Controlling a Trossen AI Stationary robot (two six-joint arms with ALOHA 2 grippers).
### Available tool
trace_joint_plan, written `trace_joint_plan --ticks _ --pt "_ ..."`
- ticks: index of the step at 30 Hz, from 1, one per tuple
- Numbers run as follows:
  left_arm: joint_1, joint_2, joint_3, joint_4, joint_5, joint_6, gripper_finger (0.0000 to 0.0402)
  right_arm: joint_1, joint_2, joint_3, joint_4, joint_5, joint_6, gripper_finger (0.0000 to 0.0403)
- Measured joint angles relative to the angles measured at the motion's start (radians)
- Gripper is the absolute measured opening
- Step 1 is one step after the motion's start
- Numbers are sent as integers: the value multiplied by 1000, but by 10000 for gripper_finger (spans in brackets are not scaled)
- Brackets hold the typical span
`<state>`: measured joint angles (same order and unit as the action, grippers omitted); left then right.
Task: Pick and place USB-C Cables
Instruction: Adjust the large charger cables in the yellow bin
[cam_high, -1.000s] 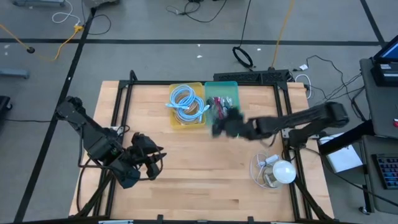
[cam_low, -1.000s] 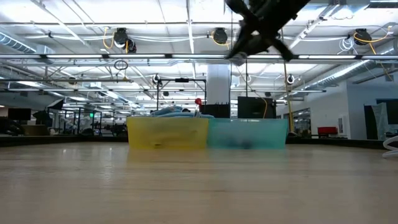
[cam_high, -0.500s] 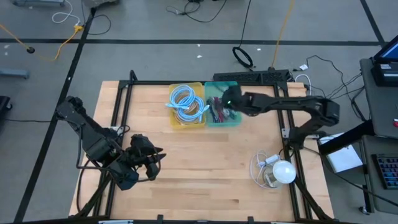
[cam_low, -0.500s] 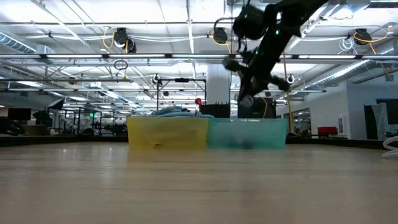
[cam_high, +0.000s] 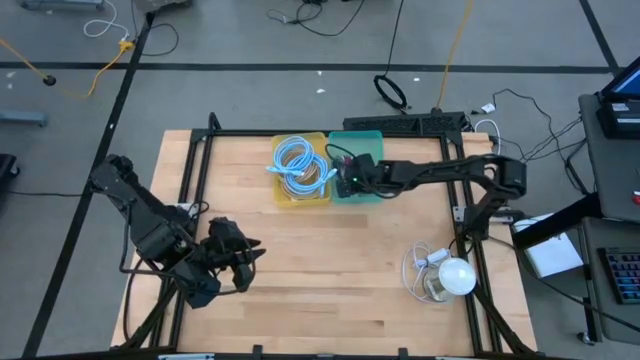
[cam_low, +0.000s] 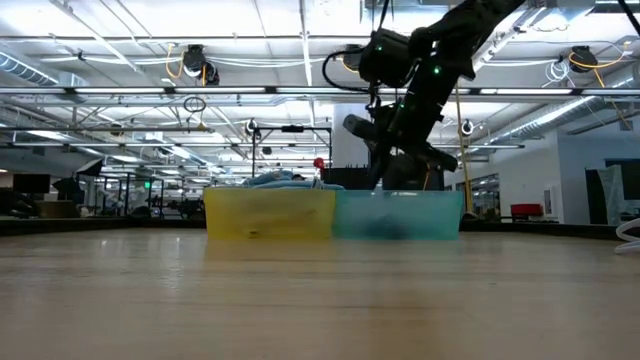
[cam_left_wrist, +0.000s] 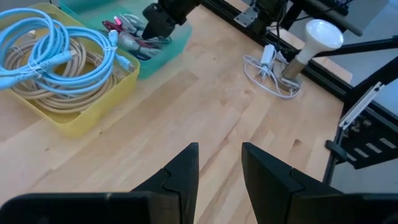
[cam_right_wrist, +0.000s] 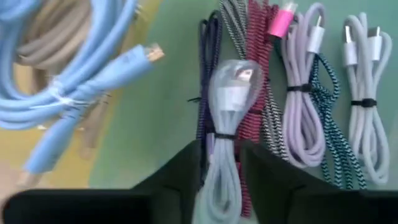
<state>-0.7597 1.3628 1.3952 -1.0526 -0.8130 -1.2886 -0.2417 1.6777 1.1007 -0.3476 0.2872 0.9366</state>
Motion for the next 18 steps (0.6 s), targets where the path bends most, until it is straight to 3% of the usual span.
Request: trace_joint_plan --ticks 5,10,13,15,18 --pt "1 0 0 -30 -4 7 122 1 -54 0 48 0 -3 187" --pt "48 0 0 -178 -120 -46 122 -5 -160 1 157 -22 -59 223" --pt "169 -2 0 -317 -141 -82 111 13 -237 1 253 -83 -110 228" --pt "291 -3 0 -330 -100 -16 84 36 -284 3 281 -107 -118 224" --pt "490 -3 -23 -134 32 245 19 74 -344 1 268 -107 -142 205"
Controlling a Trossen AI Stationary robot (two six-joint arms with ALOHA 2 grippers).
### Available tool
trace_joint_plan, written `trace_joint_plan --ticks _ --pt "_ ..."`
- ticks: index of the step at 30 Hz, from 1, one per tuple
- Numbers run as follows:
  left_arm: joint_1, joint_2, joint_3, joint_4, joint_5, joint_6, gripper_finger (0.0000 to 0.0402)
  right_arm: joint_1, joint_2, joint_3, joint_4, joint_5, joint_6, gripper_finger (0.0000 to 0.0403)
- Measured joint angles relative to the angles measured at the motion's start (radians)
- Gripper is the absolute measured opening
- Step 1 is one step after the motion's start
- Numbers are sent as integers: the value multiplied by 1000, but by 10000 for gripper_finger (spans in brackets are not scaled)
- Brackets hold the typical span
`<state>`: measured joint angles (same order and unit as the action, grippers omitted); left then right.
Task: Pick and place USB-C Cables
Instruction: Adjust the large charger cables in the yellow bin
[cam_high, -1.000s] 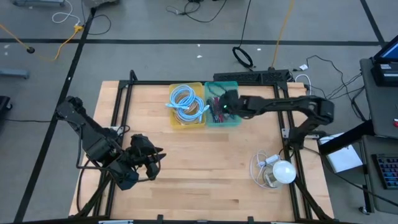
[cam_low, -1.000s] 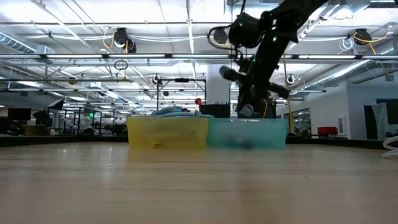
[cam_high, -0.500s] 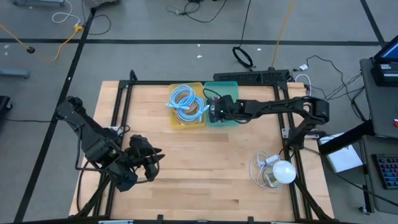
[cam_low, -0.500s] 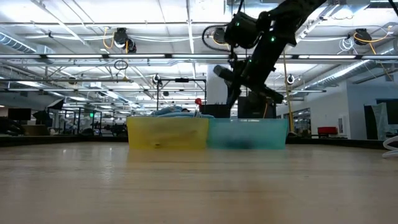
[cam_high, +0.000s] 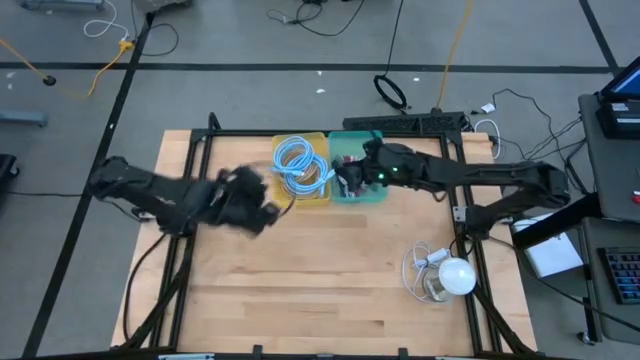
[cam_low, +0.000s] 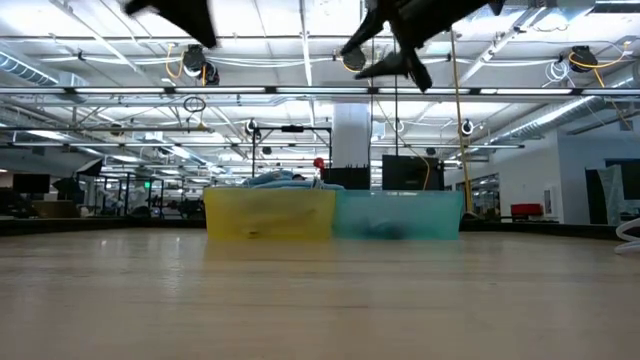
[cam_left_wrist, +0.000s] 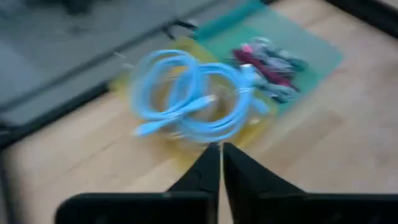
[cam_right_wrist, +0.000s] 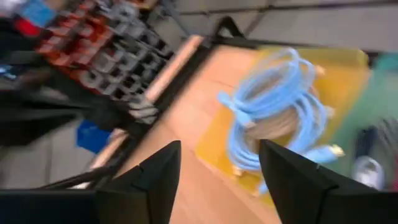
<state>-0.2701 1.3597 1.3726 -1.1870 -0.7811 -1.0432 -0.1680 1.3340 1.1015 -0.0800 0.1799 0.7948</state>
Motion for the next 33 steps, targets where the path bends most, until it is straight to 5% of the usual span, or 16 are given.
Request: trace_joint_plan --ticks 3,6,11,23,33 --pt "165 0 -48 314 198 247 6 31 -42 0 -14 -21 -40 174" --pt "290 7 -98 476 339 280 3 52 -65 0 -24 -103 -82 122" --pt "460 15 -168 474 332 211 2 110 -80 -1 -32 -207 -176 13" --pt "807 152 -299 832 676 284 1 203 -79 0 -82 -209 -238 1" --pt "804 403 -299 966 941 297 0 188 -116 0 -93 -202 -268 1"
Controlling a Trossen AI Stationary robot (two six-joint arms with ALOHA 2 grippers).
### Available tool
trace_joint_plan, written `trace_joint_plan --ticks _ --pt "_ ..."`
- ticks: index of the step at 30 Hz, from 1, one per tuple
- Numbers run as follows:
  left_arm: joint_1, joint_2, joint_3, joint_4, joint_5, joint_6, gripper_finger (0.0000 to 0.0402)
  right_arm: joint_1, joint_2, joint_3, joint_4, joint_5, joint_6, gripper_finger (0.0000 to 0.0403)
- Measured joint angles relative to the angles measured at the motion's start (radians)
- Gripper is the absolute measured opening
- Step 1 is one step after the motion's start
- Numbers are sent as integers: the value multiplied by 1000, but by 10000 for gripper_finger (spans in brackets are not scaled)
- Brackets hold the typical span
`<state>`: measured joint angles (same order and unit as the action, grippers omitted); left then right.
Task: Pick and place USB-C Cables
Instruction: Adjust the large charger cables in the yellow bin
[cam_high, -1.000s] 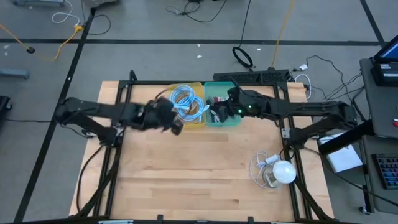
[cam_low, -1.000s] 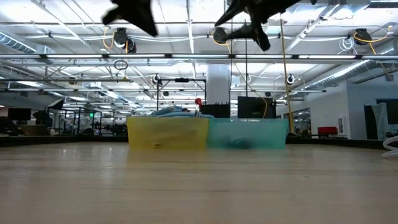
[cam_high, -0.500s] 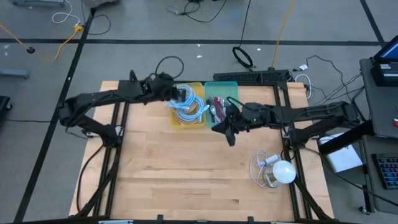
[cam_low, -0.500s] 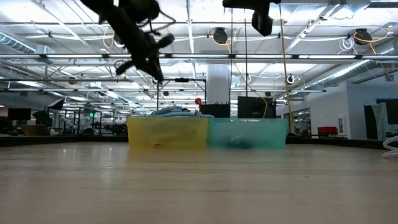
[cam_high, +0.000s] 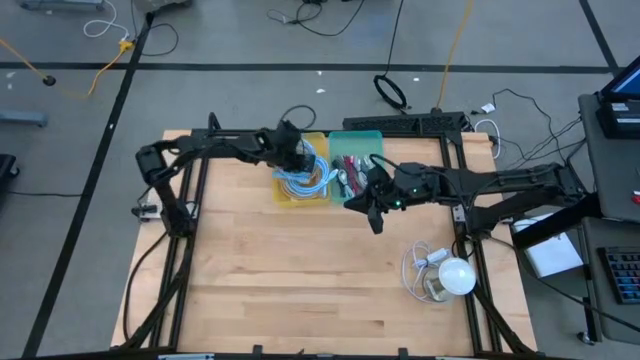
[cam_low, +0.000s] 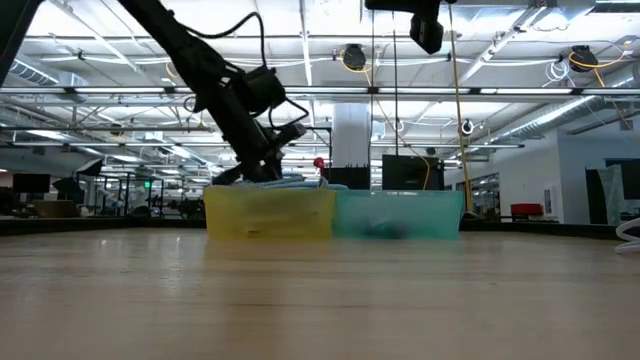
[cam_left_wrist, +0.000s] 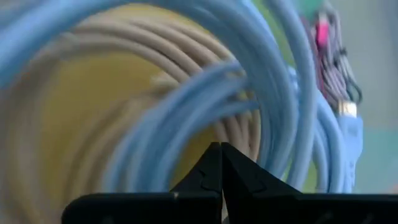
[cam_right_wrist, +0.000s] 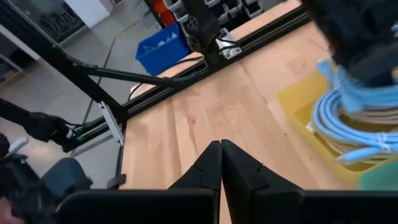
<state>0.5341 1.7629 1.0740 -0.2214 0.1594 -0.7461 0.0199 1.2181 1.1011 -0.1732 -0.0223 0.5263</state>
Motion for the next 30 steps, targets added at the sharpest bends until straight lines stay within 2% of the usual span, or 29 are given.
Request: trace_joint_plan --ticks 8,21,30 --pt "-58 -18 1 21 -2 1 0 -7 -9 0 -50 46 -24 1" --pt "-158 -32 1 14 84 11 0 -41 -9 0 -41 49 -42 0" --pt "-160 -32 1 -24 128 10 0 -40 -9 0 -40 48 -42 0"
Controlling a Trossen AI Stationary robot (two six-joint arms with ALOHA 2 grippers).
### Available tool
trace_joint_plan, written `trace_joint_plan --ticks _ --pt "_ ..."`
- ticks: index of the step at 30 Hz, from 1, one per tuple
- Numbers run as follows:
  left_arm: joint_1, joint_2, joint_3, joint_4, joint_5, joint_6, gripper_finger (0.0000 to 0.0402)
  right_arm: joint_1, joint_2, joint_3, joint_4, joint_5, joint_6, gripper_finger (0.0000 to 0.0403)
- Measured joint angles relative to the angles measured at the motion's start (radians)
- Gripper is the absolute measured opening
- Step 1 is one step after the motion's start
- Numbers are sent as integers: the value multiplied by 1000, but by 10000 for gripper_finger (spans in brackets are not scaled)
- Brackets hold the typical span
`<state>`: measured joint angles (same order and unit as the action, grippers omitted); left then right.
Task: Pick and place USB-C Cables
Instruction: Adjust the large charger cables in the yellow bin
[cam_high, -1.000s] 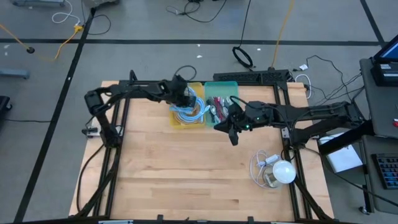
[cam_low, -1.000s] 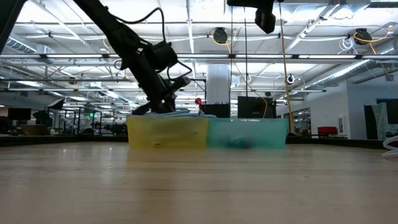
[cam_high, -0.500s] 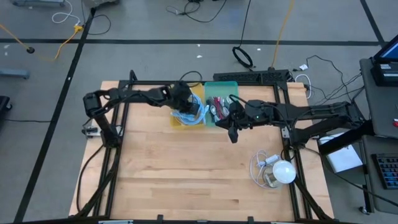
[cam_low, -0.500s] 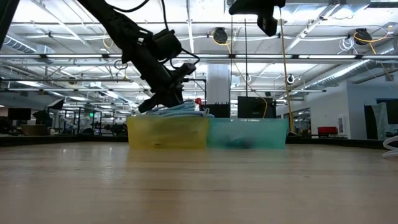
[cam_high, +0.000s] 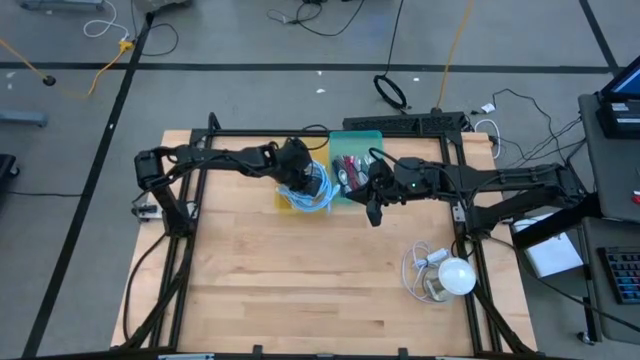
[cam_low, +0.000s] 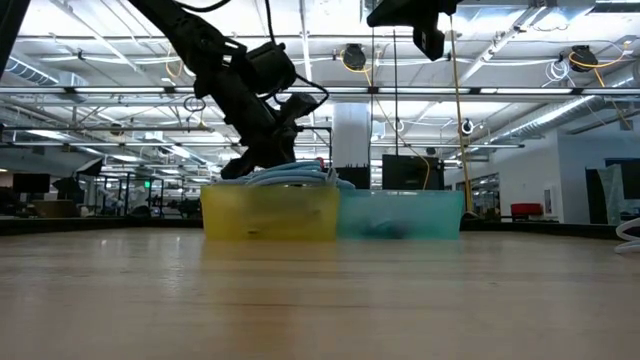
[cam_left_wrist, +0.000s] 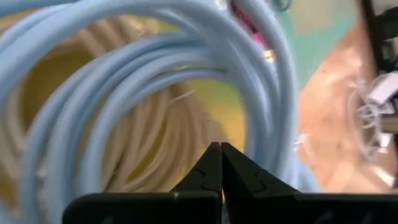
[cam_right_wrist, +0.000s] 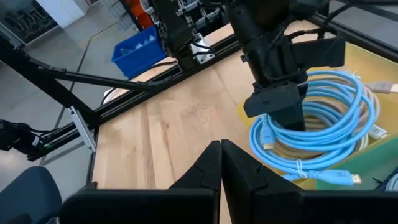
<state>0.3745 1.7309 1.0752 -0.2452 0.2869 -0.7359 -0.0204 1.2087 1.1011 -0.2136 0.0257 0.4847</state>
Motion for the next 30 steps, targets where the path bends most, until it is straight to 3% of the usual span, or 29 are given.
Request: trace_joint_plan --ticks 7,18,30 --pt "73 30 0 -110 -34 39 0 0 0 0 16 1 -3 0" --pt "145 140 7 -77 -13 53 0 4 0 0 13 0 4 0" --pt "156 81 -3 -69 7 28 0 7 0 0 9 0 8 0"
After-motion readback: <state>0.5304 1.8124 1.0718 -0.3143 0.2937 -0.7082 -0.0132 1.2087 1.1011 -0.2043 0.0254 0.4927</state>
